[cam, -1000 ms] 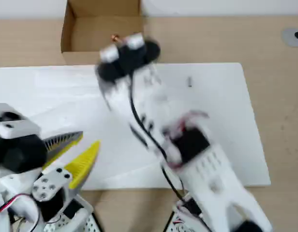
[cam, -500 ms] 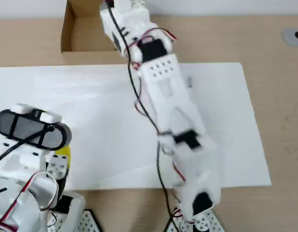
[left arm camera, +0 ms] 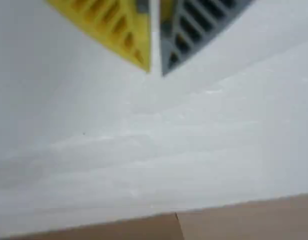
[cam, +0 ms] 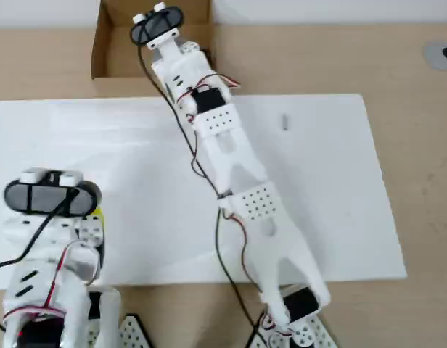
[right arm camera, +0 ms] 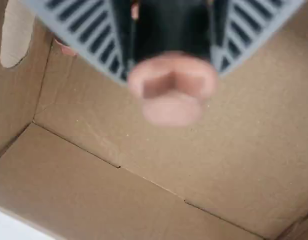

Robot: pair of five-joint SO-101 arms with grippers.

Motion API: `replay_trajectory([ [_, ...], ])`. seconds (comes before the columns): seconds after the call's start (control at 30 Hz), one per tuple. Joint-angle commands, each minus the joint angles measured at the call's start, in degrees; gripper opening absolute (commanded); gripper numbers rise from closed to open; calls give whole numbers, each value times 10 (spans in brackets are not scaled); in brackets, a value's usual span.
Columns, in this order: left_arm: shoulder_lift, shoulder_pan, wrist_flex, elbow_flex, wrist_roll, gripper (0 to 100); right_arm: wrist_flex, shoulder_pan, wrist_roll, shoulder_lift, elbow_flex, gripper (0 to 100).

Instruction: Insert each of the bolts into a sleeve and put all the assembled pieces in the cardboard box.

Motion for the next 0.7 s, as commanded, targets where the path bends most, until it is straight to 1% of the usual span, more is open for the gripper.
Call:
replay_trajectory([
  [0.0, -6, -12, -41, 89, -3, 10, -8, -14, 3, -16, 17, 216],
  [0.07, -5, -20, -69, 99, -3, 10, 18, -16, 3, -16, 23, 245],
  [0.2, -4, -29, -113, 140, 1, 9, 74, -18, 3, -16, -8, 245],
  [0.3, -4, -29, -105, 170, 1, 9, 140, -20, 3, -16, -65, 242],
  [0.37, -4, -30, -93, 172, 1, 9, 217, -20, 3, -20, -111, 233],
  [0.4, -4, -30, -88, 171, 1, 9, 252, -20, 3, -31, -105, 227],
  [0.47, -4, -30, -80, 156, 1, 9, 345, -20, 3, -84, -103, 198],
  [0.57, -4, -30, -80, 123, 1, 9, 483, -25, 3, -182, -101, 101],
  [0.63, -4, -30, -80, 83, 1, 9, 534, -29, 3, -226, -102, 20],
  [0.67, -4, -30, -80, 64, 1, 9, 556, -29, 3, -247, -102, 5],
])
